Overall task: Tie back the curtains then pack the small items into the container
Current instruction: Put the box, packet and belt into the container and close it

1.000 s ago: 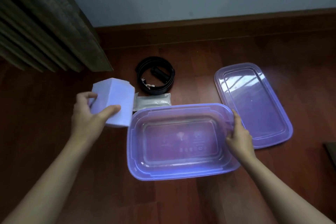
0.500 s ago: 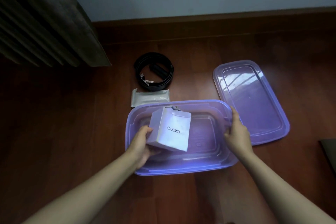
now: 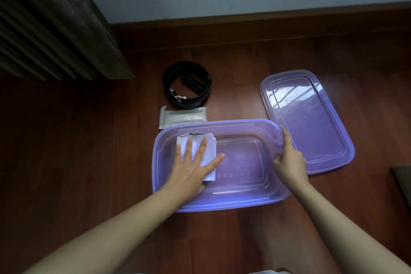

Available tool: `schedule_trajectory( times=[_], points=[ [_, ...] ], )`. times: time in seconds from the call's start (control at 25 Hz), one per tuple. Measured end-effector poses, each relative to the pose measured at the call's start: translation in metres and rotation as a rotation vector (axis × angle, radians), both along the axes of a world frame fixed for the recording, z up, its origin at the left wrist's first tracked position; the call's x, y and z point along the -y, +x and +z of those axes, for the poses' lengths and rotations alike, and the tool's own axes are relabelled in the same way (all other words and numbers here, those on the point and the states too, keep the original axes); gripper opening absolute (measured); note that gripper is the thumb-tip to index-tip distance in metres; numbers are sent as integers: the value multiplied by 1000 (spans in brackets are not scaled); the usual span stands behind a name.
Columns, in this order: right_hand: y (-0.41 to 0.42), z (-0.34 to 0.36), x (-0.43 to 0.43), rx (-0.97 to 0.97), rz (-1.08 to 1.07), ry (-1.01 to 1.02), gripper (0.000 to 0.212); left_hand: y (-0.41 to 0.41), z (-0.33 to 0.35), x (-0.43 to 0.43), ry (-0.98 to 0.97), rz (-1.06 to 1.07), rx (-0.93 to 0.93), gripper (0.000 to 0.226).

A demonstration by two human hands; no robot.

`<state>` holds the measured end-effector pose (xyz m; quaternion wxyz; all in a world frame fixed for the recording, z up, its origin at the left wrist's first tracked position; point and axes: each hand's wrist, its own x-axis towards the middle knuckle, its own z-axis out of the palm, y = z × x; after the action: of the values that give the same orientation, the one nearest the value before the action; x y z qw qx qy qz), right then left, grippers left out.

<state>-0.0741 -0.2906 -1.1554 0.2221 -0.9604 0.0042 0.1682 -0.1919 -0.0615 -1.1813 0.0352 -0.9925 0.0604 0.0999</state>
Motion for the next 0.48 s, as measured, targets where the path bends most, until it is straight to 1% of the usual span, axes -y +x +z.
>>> schedule_trajectory(
  times=[0.08,0.16,0.24,0.28,0.36,0.4,0.44,0.48],
  points=[
    [0,-2,1,1,3,15,81,-1,-2,-5,27,73,34,104],
    [0,-4,2,-2,1,17,82,-4,-5,-11,36,58,79,105],
    [0,-5,1,2,7,14,82,-5,1,-9,-14,33,146,105],
    [-1,-5,1,6,13,17,82,-3,11,-6,-65,21,190,99],
    [-1,-7,1,11,22,30,82,17,35,-13,-241,57,370,74],
    [0,-9,1,15,22,30,82,37,46,-22,-349,137,465,61],
    [0,-10,2,14,20,22,82,58,55,-34,-477,283,507,50],
    [1,-11,3,13,18,11,82,82,59,-51,-593,481,500,44]
  ],
)
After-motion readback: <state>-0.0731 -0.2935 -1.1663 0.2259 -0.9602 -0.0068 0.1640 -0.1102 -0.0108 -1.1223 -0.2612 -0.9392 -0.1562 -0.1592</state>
